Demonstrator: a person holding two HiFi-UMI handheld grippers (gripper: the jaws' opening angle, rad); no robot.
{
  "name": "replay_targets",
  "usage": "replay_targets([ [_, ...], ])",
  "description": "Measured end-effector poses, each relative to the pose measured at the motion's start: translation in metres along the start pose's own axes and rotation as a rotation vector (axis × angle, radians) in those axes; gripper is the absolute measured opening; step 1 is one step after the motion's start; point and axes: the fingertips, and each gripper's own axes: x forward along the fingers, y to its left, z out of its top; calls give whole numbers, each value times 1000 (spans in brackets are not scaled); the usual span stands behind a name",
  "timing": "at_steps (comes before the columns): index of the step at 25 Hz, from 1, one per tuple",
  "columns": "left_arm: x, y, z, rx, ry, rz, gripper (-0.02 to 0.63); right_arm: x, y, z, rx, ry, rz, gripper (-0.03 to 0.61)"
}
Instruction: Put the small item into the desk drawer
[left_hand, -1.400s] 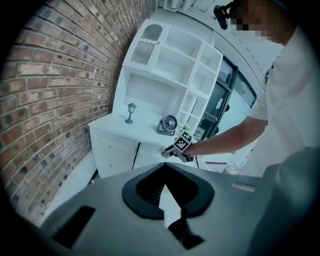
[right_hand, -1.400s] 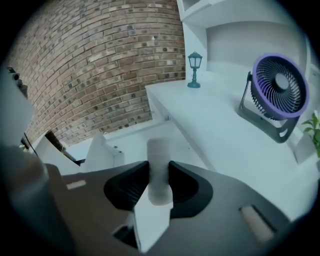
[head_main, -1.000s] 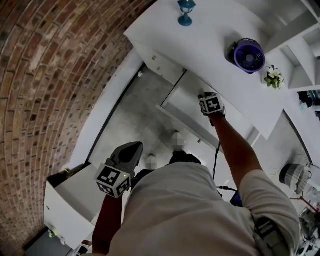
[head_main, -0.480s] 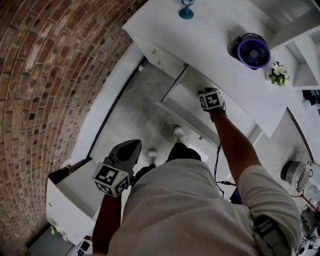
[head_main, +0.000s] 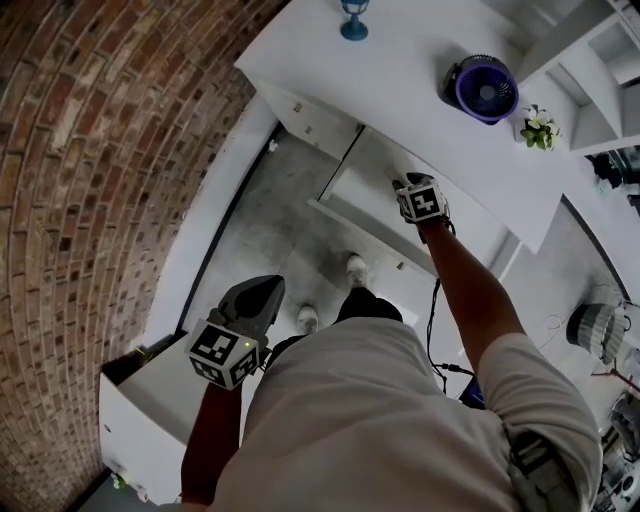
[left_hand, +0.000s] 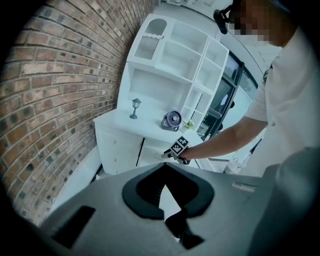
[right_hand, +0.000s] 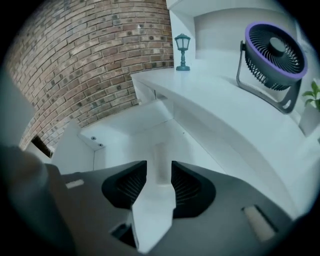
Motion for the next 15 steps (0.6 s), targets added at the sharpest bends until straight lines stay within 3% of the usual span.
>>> replay_targets([
  [9,-31,-16,-13,78,-36,-101,6,-78,26,16,-25,-159,-90,81],
  [12,-46,-15,-23,91,-44,-126,6,-94,44,-2,18,-148,-85,27],
  [15,-60,-15,-32,107,-50,-153,6,-114,64,-12,45,-155,-87,14],
])
